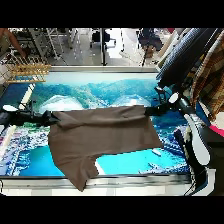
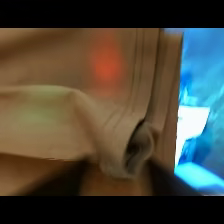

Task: Fold the clothes and pants, and hang the long-sleeved shirts on hangers.

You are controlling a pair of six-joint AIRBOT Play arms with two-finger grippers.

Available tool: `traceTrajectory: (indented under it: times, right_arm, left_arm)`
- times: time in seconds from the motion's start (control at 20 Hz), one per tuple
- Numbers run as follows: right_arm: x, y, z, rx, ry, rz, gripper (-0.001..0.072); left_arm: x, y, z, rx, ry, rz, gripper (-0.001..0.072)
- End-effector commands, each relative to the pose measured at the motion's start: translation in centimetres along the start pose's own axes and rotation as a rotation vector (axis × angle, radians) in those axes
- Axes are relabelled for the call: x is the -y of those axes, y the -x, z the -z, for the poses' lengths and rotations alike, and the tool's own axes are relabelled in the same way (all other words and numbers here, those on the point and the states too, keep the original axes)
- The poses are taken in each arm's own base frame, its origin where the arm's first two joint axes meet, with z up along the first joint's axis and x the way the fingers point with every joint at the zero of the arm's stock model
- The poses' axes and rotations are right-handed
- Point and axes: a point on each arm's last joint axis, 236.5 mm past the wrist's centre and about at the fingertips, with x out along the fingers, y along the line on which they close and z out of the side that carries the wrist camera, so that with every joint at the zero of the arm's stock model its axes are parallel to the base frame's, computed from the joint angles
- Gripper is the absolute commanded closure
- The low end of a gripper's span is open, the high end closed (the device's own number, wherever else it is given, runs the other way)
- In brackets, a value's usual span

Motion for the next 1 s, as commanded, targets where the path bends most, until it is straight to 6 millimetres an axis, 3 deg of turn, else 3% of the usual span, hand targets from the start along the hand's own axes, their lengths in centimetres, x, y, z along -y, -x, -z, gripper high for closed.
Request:
traceTrajectory:
  times: [0.0, 0.05, 0.15, 0.2, 0.35, 0.5, 0.55, 0.7, 0.9, 0.95]
  right_arm:
    - [1.0, 0.4, 4.5, -0.184, -0.062, -0.023, 0.0211]
    - [1.7, 1.3, 6.5, -0.253, -0.097, -0.045, 0.0216]
    - [2.8, 2.9, 10.6, -0.371, -0.182, -0.096, 0.0218]
    - [3.0, 3.5, 12.5, -0.407, -0.212, -0.129, 0.0217]
    - [2.7, 4.3, 16.9, -0.434, -0.288, -0.245, 0.0207]
    - [2.5, 3.9, 20.7, -0.495, -0.323, -0.305, 0.0208]
    - [2.5, 3.6, 21.3, -0.5, -0.318, -0.312, 0.0208]
    - [2.8, 3.1, 21.5, -0.484, -0.29, -0.311, 0.0208]
    - [3.0, 2.8, 21.3, -0.468, -0.273, -0.306, 0.022]
    - [3.1, 2.6, 21.4, -0.471, -0.273, -0.309, 0.026]
  left_arm:
    - [-0.4, 0.9, 3.5, -0.142, 0.047, 0.0, 0.0272]
    - [-1.0, 1.5, 5.3, -0.215, 0.104, -0.026, 0.0275]
    - [-2.8, 2.6, 8.8, -0.317, 0.155, -0.124, 0.0366]
    - [-2.9, 2.7, 10.4, -0.333, 0.166, -0.142, 0.0367]
    - [-1.7, 2.5, 16.0, -0.33, 0.174, -0.151, 0.0367]
    - [-0.6, 2.5, 22.1, -0.354, 0.186, -0.146, 0.0366]
    - [-0.4, 2.4, 23.7, -0.361, 0.195, -0.144, 0.0354]
    - [-0.8, 1.5, 26.7, -0.368, 0.208, -0.165, 0.0226]
    - [-2.1, 0.3, 28.3, -0.363, 0.248, -0.185, 0.0226]
    - [-2.2, 0.0, 28.3, -0.348, 0.257, -0.182, 0.0226]
